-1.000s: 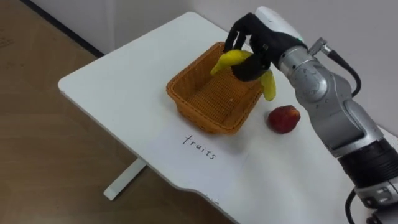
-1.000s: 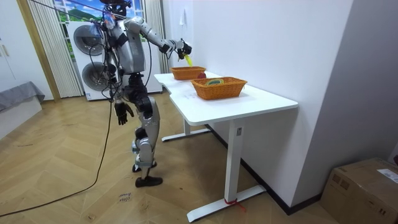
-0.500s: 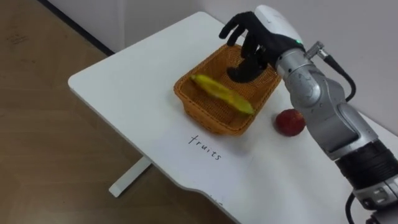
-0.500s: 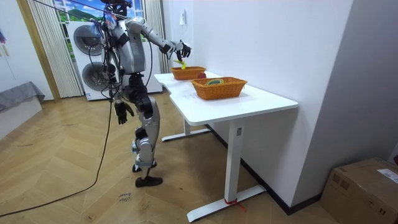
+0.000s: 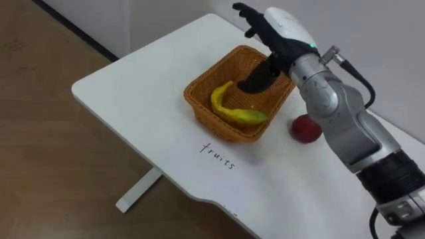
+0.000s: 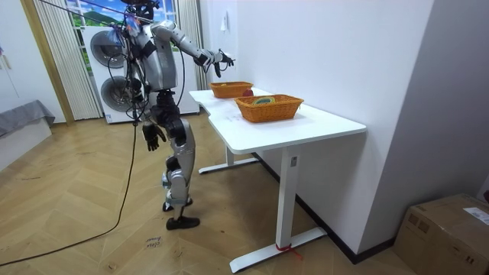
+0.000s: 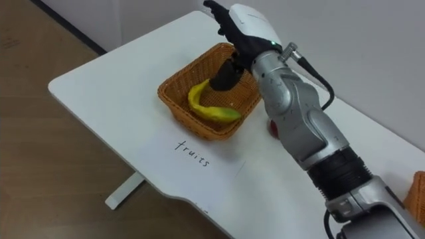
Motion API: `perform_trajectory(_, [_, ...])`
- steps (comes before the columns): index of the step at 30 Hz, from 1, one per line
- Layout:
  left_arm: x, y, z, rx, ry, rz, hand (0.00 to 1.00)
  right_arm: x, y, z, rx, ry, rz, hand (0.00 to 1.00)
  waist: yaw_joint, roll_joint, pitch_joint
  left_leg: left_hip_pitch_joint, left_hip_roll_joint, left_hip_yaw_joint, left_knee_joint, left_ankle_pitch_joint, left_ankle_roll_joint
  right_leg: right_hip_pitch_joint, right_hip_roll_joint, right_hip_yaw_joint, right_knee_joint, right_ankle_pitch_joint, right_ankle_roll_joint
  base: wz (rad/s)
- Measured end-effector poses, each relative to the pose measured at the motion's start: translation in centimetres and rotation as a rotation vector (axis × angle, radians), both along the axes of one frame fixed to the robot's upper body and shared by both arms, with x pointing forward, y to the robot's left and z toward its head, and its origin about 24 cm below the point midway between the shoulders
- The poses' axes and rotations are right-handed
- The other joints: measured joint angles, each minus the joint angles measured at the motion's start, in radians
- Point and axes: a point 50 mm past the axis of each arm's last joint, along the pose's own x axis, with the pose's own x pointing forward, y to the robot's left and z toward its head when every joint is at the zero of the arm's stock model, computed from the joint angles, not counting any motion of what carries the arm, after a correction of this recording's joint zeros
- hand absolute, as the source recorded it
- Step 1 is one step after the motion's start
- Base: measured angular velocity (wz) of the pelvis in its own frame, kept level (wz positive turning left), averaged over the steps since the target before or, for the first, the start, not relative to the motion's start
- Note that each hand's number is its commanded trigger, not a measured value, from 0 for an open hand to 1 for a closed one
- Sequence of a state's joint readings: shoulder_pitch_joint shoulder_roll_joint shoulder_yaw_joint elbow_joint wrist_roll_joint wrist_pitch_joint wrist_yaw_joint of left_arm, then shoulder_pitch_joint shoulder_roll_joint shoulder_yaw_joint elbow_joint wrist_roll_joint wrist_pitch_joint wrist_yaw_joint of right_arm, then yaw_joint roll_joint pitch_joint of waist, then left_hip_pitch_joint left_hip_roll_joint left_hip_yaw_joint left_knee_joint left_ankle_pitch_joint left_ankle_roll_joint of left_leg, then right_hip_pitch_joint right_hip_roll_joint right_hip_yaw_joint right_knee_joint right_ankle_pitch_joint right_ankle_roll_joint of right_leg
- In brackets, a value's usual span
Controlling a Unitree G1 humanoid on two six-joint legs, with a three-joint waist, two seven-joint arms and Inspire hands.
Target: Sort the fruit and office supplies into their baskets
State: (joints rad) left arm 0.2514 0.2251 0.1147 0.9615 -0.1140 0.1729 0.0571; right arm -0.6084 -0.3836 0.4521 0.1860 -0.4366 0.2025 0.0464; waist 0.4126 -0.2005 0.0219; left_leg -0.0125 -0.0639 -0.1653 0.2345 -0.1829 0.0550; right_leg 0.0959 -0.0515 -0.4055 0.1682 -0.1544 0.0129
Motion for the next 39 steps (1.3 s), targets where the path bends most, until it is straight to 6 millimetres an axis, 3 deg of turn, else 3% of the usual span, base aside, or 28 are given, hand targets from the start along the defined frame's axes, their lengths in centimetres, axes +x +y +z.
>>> perform_trajectory(6, [-0.1, 0.0, 0.0, -0.002, 0.002, 0.003, 0.00, -0.2, 0.4, 0.7, 0.006, -0.030, 0.022, 0.00, -0.026, 0.006, -0.0035, -0.010, -0.001, 0.004, 0.005, 0.001, 0.000, -0.011, 0.001, 0.027, 0.002, 0.000, -0.001, -0.02])
perform_trajectory(9, [-0.2, -0.1, 0.0, -0.008, -0.001, 0.016, 0.00, -0.2, 0.1, 1.0, 0.008, -0.044, 0.021, 0.00, -0.034, 0.016, -0.0097, 0.000, 0.002, 0.024, 0.001, 0.002, 0.002, -0.012, 0.001, 0.046, 0.001, 0.000, -0.001, -0.14])
perform_trajectory(13, [-0.3, 0.0, -0.1, -0.011, -0.001, 0.025, 0.00, -0.1, -0.9, 2.1, 0.041, -0.081, -0.010, 0.00, -0.081, 0.034, -0.0190, 0.007, 0.001, 0.036, -0.005, 0.005, 0.007, -0.009, -0.003, 0.049, 0.002, 0.001, -0.001, -0.07])
perform_trajectory(17, [-0.2, -0.3, -0.2, -0.036, -0.013, 0.044, 0.00, 0.0, -1.7, 3.0, 0.086, -0.104, -0.033, 0.00, -0.113, 0.054, -0.0232, 0.028, 0.007, 0.078, -0.019, 0.005, 0.009, -0.008, -0.002, 0.087, 0.004, 0.003, -0.005, -0.28])
perform_trajectory(21, [0.7, -0.4, -0.1, -0.033, -0.043, 0.055, 0.00, 0.1, -3.3, 4.1, 0.133, -0.144, -0.081, 0.00, -0.137, 0.064, -0.0186, 0.038, 0.011, 0.101, -0.030, 0.005, 0.010, -0.012, 0.000, 0.108, 0.007, 0.006, -0.009, -0.22])
perform_trajectory(23, [1.0, -0.3, -0.1, -0.021, -0.054, 0.066, 0.00, 0.1, -4.2, 4.8, 0.174, -0.165, -0.106, 0.00, -0.154, 0.070, -0.0198, 0.041, 0.014, 0.111, -0.032, 0.005, 0.010, -0.016, 0.003, 0.128, 0.010, 0.008, -0.011, -0.19])
perform_trajectory(31, [0.9, -0.6, -0.2, -0.028, -0.049, 0.063, 0.00, -0.2, -5.7, 6.7, 0.326, -0.266, -0.164, 0.00, -0.211, 0.103, -0.0241, 0.043, 0.018, 0.131, -0.037, 0.004, 0.012, -0.027, 0.002, 0.134, 0.018, 0.008, -0.011, -0.07])
perform_trajectory(39, [1.2, -0.7, -0.1, -0.027, -0.065, 0.081, 0.00, 0.2, -6.9, 5.8, 0.504, -0.210, -0.215, 0.00, -0.224, 0.108, -0.0200, 0.053, 0.019, 0.131, -0.039, 0.004, 0.012, -0.016, 0.002, 0.131, 0.017, 0.007, -0.010, 0.00])
